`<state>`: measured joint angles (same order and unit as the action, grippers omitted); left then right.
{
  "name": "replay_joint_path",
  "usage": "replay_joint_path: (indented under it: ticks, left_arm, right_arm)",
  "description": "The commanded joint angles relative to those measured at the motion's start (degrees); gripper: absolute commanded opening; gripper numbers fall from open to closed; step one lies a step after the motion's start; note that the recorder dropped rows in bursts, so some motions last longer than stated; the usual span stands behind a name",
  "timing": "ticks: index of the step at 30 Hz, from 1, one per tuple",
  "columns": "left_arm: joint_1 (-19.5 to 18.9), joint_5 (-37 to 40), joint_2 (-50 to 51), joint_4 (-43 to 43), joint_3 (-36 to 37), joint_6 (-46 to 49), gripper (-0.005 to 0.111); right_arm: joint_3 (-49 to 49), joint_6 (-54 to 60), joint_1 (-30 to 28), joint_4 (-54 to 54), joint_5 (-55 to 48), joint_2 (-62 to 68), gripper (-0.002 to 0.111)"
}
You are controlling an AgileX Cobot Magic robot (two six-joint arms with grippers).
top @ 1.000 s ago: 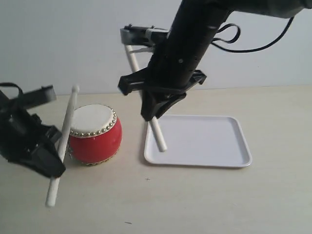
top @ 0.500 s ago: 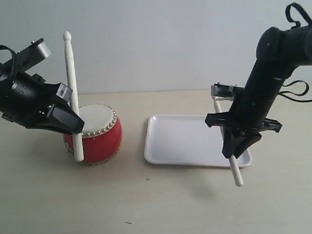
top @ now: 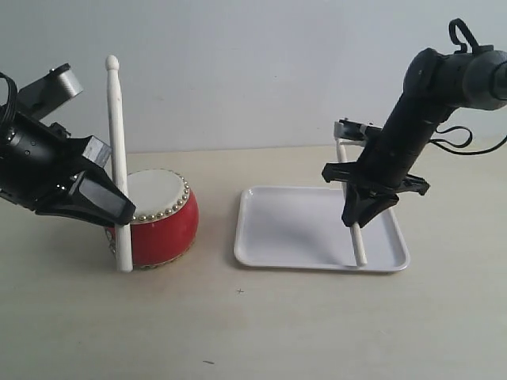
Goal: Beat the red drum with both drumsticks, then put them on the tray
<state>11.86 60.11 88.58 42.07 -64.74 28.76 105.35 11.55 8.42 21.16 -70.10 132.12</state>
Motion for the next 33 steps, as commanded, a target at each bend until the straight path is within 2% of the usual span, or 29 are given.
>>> replay_joint_path:
  ticks: [1, 8, 15, 25, 33]
  left_arm:
    - [0.24, 0.34, -0.61, 0.11, -0.03, -0.17, 0.000]
    - [0.24, -0.30, -0.61, 0.11, -0.03, 0.98, 0.000]
    - [0.24, -0.46, -0.61, 0.11, 0.12, 0.98, 0.000]
    - [0.24, -0.27, -0.61, 0.32, 0.12, 0.98, 0.000]
    - [0.24, -1.31, -0.61, 0.32, 0.12, 1.11, 0.000]
  right_arm:
    - [1.07, 1.66, -0.17, -1.66, 0.14, -0.64, 0.000]
    - [1.07, 3.41, -0.17, -11.91, 0.14, -5.65, 0.000]
    - [0.82, 3.80, -0.17, -6.13, 0.14, -3.59, 0.000]
    - [0.82, 2.29, -0.17, -7.76, 0.14, -0.91, 0.000]
    - [0.21, 2.24, -0.17, -7.29, 0.14, -6.82, 0.000]
